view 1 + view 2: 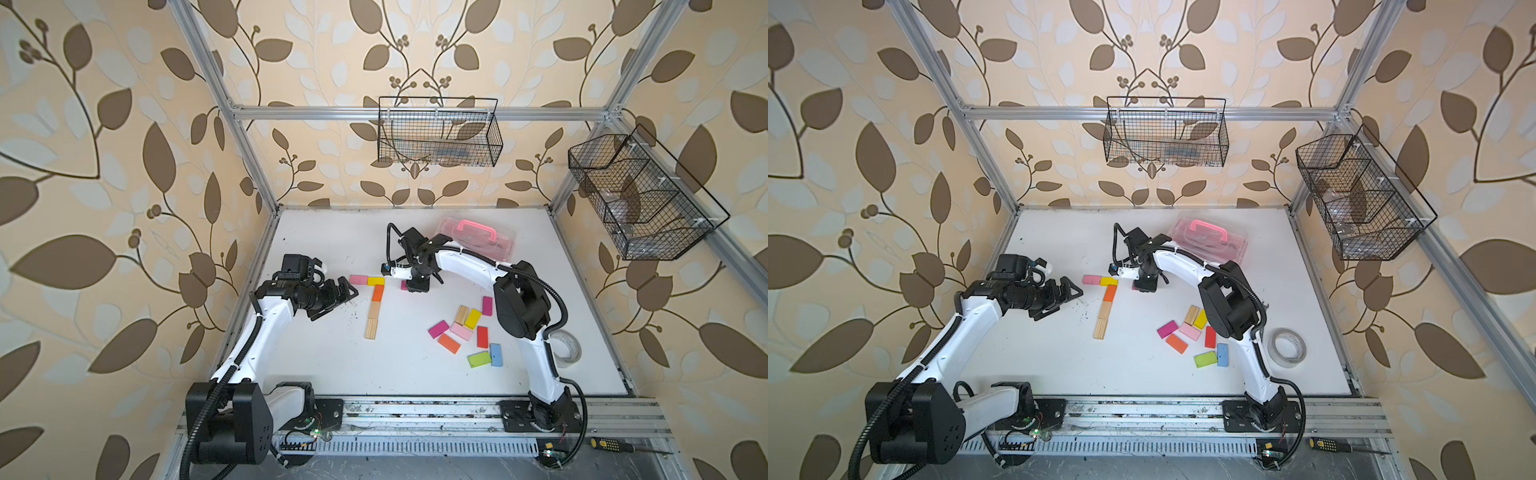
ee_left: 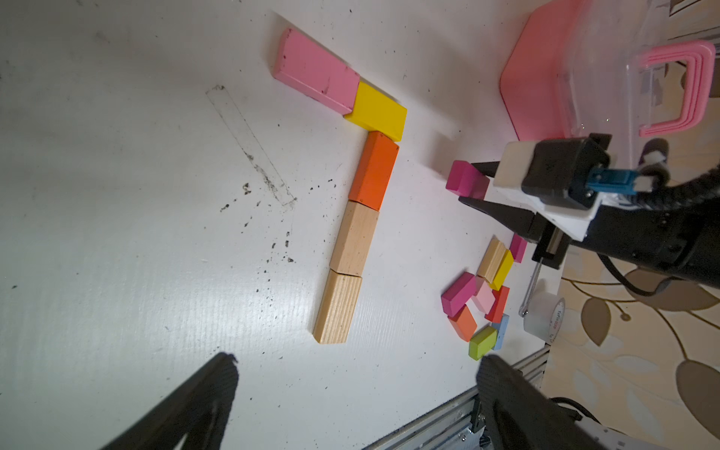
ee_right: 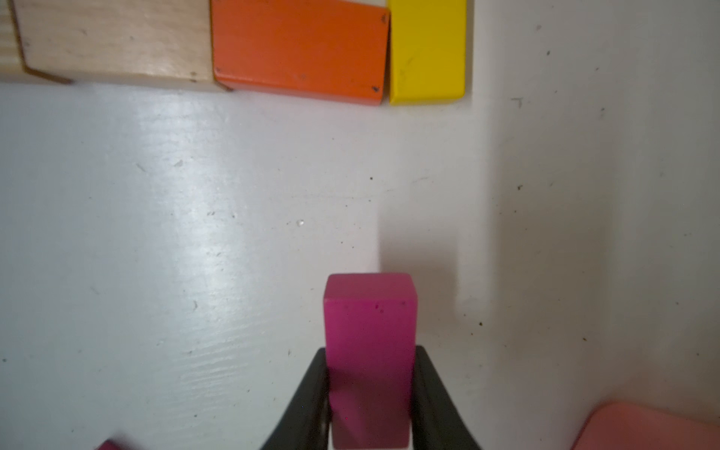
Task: Assemble the number 7 with building blocks
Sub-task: Assemble the building block at the center of the board.
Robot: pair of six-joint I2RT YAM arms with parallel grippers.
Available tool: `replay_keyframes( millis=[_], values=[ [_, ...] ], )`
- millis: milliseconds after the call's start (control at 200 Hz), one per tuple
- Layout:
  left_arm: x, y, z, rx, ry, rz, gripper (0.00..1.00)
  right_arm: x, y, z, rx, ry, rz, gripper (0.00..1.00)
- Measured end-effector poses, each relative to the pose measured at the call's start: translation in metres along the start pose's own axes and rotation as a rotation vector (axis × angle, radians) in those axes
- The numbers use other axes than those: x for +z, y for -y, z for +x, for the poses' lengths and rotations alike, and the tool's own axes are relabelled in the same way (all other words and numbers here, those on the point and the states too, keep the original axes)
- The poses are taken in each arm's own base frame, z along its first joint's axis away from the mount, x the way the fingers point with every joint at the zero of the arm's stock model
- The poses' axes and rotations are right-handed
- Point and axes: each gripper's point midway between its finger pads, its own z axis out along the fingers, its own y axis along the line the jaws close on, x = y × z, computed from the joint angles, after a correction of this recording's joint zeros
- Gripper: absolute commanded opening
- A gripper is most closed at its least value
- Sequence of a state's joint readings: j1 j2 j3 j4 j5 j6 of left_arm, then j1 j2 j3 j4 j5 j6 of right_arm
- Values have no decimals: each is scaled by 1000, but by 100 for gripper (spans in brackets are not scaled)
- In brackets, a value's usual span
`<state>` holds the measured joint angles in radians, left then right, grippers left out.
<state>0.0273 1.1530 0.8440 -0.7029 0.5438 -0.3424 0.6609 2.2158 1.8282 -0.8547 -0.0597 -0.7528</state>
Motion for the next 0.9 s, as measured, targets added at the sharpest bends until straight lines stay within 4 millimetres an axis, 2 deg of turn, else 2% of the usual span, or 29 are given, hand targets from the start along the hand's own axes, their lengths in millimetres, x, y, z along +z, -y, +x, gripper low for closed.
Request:
replay_keyframes(
  millis=[315, 535, 905],
  values=[
    [0, 0, 0, 0, -1, 1, 99, 16, 10, -9, 0, -1, 0, 30],
    [0, 1, 1, 0, -3, 6, 99, 16, 14, -12, 0, 1, 9, 33],
    [1, 1, 1, 0, -4, 6, 99, 32, 19, -4, 0, -48, 28, 34]
  ],
)
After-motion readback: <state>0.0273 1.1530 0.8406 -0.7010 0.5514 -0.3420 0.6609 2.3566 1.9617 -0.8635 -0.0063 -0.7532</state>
